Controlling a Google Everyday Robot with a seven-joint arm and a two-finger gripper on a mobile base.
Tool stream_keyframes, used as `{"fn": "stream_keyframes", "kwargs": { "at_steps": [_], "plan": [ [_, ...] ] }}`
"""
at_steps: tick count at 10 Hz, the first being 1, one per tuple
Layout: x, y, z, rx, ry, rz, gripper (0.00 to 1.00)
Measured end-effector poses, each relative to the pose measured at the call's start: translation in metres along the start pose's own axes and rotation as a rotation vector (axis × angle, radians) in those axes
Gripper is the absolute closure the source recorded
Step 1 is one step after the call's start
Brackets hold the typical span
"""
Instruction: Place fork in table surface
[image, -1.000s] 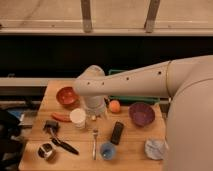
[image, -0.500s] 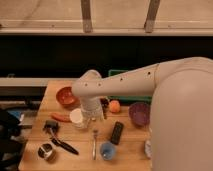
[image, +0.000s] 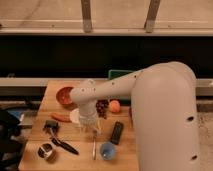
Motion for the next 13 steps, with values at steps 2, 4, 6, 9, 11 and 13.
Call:
{"fn": "stream_keyframes", "kwargs": {
  "at_steps": [2, 4, 6, 9, 11, 13],
  "plan": [
    [0.003, 0.0, 0.007, -0.005, 0.03, 0.004, 0.35],
    [0.005, -0.007, 0.023, -0.005, 0.074, 0.026, 0.35],
    [0.007, -0.016, 0.045, -0.001, 0.127, 0.049, 0.35],
    [0.014, -0.029, 0.061, -0.003, 0.169, 0.085, 0.47],
    [0.014, -0.026, 0.061, -0.001, 0.163, 0.086, 0.67],
    [0.014, -0.026, 0.06, -0.001, 0.161, 0.086, 0.89]
  ]
}}
